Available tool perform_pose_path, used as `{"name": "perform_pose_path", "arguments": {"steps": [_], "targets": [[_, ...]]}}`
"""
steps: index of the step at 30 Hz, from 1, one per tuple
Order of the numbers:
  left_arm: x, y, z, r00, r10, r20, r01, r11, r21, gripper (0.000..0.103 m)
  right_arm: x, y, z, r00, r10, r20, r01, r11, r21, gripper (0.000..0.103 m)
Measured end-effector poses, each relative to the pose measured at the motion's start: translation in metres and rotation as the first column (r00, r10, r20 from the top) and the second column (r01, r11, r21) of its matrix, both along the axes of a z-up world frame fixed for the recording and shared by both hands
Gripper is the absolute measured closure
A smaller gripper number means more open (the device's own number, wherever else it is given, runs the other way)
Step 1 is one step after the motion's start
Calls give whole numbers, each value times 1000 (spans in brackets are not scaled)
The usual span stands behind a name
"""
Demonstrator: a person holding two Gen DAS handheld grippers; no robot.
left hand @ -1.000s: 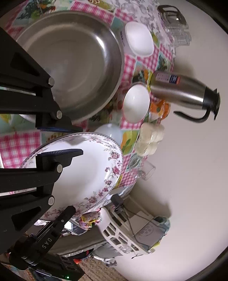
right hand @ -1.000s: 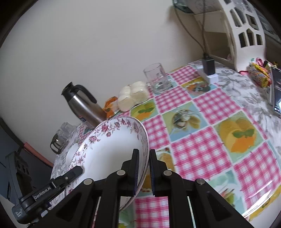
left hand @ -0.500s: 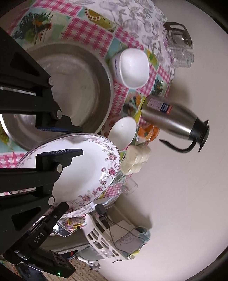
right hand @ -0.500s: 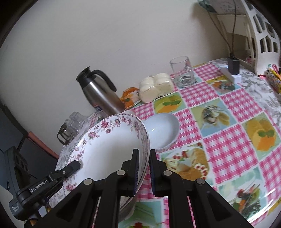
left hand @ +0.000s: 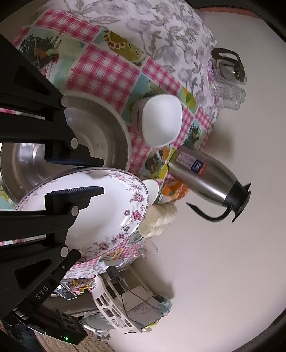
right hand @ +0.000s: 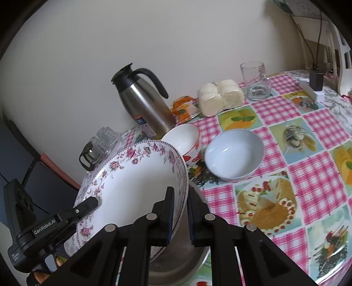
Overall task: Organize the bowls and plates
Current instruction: 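Carry the floral plate over the steel basin and lower it with both grippers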
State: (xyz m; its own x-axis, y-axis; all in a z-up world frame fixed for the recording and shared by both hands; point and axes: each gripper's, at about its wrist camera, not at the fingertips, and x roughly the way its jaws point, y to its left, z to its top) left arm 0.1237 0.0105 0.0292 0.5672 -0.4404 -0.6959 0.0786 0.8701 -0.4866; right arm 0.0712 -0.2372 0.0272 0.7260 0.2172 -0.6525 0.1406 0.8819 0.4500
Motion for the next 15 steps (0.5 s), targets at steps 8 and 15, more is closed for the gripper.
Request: {"name": "perform_pose_path", "arguments": {"steps": [8,15], "targets": [[5,19,-11,998,31,-45,-31,999,16,86,12,21,-14,999,30,-34,-30,1000,-1,91],[13,22,-33,990,43,-132,-38,998,42,86,21,29,-33,995,41,-94,-42,999,-12,91]]}}
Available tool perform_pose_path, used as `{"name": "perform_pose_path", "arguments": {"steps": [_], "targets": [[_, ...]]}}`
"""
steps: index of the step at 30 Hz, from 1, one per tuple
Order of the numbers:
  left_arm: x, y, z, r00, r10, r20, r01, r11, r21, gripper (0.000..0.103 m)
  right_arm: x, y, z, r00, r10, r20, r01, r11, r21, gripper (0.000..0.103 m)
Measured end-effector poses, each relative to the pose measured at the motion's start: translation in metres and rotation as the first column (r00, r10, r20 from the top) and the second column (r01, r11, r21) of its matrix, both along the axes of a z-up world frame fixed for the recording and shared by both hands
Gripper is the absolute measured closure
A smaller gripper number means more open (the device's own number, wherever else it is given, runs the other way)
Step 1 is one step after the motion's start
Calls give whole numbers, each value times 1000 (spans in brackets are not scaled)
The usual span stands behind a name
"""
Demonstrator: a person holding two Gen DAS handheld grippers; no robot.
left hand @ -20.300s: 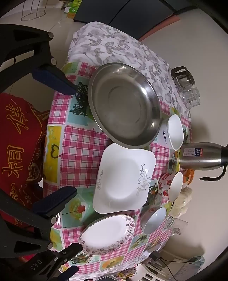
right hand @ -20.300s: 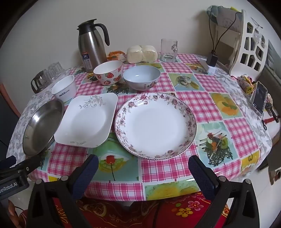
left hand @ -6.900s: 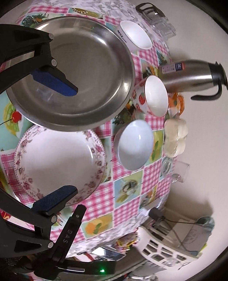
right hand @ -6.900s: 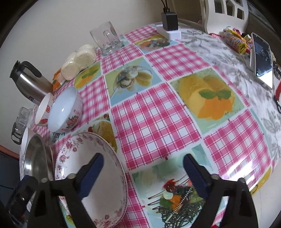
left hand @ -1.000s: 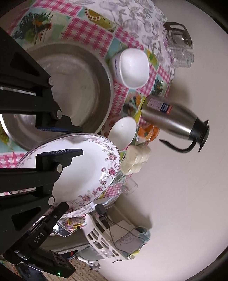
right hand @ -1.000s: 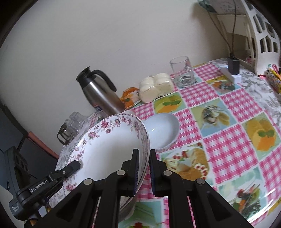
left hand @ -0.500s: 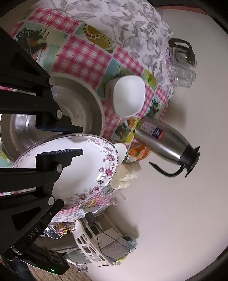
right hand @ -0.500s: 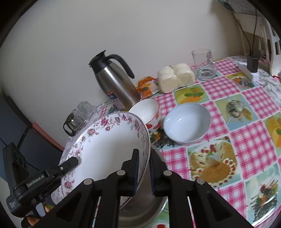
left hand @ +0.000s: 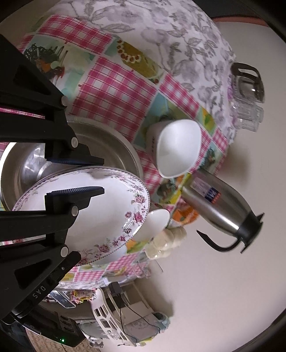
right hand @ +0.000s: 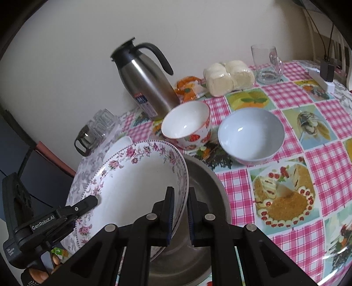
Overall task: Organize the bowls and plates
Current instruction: 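Carry the floral plate over the steel basin and lower it with both grippers, then set the floral plate inside the steel basin and open both grippers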
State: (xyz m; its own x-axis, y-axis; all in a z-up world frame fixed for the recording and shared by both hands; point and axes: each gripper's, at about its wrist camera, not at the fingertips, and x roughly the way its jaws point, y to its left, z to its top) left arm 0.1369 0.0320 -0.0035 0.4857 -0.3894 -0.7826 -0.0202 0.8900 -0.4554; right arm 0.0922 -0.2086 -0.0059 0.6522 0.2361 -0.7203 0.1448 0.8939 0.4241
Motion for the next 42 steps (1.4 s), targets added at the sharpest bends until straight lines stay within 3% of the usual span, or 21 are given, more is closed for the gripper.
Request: {"name": "perform_pose_path", "arguments": {"steps": [26,33,42], "targets": [[6,3,-52,973,42,-227,-34,999,41,83,15,8,-43,988,22,-150,-24,1000,-12,91],[7,-3,-55,971,31,-235,-17,998,61,82,19,9,-58,975,10,-223,-18,999,-33,89],[11,-9,-58,969,20,-245,-3,998,70,82,20,10,-57,972,11,-233,-26,998,-63,88]]}}
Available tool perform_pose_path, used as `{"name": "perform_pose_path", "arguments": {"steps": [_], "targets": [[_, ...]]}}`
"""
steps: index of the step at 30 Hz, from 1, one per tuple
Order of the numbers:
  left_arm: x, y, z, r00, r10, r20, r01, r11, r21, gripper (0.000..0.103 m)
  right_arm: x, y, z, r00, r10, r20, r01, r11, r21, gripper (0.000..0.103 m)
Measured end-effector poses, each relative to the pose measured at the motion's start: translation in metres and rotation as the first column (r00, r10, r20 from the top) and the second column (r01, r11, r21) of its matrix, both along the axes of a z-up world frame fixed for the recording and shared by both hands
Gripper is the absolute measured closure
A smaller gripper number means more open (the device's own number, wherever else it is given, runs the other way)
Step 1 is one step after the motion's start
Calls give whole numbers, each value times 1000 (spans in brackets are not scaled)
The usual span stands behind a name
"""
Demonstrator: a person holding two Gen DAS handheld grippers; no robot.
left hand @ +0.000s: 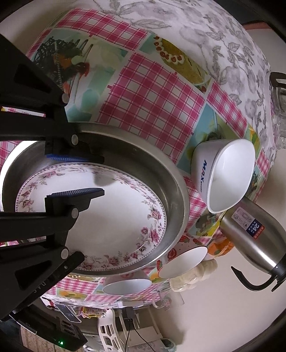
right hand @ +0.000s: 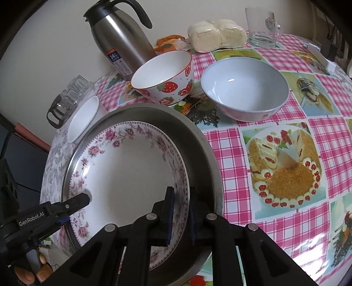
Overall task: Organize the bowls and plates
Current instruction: 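Set the floral plate inside the steel basin and open both grippers, then move both grippers to the rim of the red-rimmed white bowl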
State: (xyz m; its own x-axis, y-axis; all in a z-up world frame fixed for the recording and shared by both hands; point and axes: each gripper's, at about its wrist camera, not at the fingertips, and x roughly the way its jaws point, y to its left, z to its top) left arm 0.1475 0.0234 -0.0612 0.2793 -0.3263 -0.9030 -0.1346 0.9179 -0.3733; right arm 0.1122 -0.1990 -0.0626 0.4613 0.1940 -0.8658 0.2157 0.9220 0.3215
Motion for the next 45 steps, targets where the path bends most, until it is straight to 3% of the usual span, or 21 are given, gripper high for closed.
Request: {"name": "perform_pose_path", "arguments": {"steps": [12,18,21,22,23,25,28,32,38,42,45], "targets": [[-1,1,3,1000,9,6,-9,1000,11,77,-4,-3,4,1000,-6,-15,6,1000,-3,88],[-4,0,19,997,8,70,-11,999,42,68,-11,-9,26,998,-31,49,33,998,-45,88],[-5,-2,28,994,0,109,-7,998,64,52,-16,-10,40,994,-25,106,31,998,-53,88],[-5,-3,30,993,-2,118,-6,998,67,43,-17,-9,44,992,-22,124,30,997,-65,79],[-4,-5,33,992,-1,129,-8,998,66,41,-17,-8,47,990,-19,137,29,997,-76,63],[-4,-4,35,991,1,135,-10,998,67,41,-15,-5,49,990,-14,143,27,996,-88,46],[-3,-9,36,990,-12,139,-1,995,98,40,-13,-5,46,991,-7,134,19,996,-91,40],[-3,-10,36,989,-10,148,-8,993,120,24,-13,-8,43,991,-14,131,28,994,-103,25],[-2,-6,38,986,6,168,-34,987,160,19,-14,-10,44,990,-14,137,31,992,-121,3],[-1,-7,39,983,1,182,-32,985,168,18,-14,-8,44,990,-9,142,28,991,-133,0],[0,-13,41,978,-15,209,-25,982,189,5,-14,-9,45,989,-12,150,34,989,-144,0]]}}
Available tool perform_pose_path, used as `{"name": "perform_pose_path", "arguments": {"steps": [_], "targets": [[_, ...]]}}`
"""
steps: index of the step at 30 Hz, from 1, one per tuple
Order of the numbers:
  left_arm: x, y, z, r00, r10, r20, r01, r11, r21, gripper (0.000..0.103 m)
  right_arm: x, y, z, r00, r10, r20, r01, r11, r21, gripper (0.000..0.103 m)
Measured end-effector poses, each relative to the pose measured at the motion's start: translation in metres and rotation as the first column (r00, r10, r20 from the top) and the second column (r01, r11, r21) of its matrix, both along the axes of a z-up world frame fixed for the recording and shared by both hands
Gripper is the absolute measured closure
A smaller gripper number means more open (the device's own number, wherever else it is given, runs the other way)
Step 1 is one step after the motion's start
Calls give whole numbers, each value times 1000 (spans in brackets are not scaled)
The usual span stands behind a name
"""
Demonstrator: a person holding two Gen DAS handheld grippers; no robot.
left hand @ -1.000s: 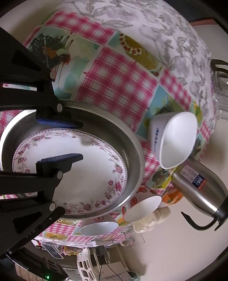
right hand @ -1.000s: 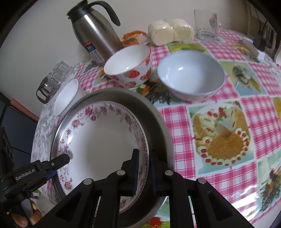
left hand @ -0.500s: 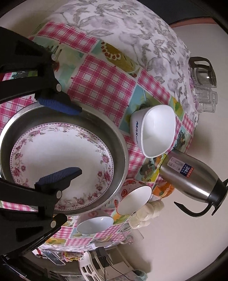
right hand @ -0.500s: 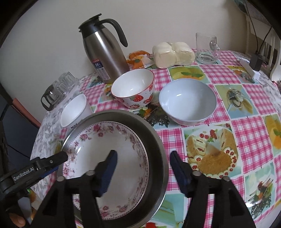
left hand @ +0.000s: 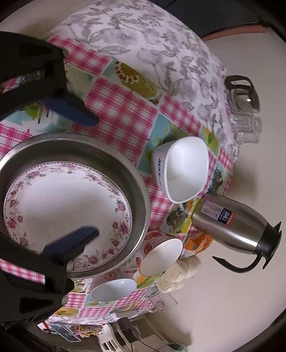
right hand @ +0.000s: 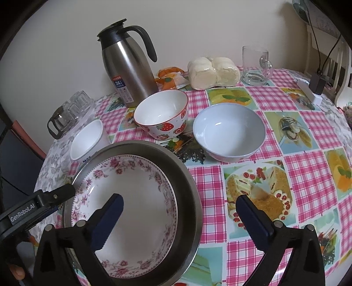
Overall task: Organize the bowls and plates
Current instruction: 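Move both grippers to the rim of the red-rimmed white bowl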
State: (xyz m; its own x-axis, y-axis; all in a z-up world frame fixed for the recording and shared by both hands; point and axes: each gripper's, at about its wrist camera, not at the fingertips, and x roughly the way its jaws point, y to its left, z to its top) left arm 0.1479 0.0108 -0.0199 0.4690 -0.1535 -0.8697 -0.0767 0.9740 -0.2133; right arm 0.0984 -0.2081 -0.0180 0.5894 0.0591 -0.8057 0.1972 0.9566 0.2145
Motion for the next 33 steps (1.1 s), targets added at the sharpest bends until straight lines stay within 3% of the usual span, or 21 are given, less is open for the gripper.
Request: {"name": "perform_pose_path", "arguments": {"steps": [13,18,23,33], "targets": [[11,-14,16,989,-20,147,11,998,64,4,2,-9,17,994,-41,100,43,999,-22,0],[20,-19,22,971,-24,237,9,998,65,4,12,-19,18,994,-71,83,71,997,9,0],[36,-28,29,953,-40,299,25,998,55,4,19,-24,32,986,-79,144,79,997,11,0],[58,-46,36,939,-109,327,110,994,16,3,43,-45,48,975,-88,202,78,995,55,0]]}}
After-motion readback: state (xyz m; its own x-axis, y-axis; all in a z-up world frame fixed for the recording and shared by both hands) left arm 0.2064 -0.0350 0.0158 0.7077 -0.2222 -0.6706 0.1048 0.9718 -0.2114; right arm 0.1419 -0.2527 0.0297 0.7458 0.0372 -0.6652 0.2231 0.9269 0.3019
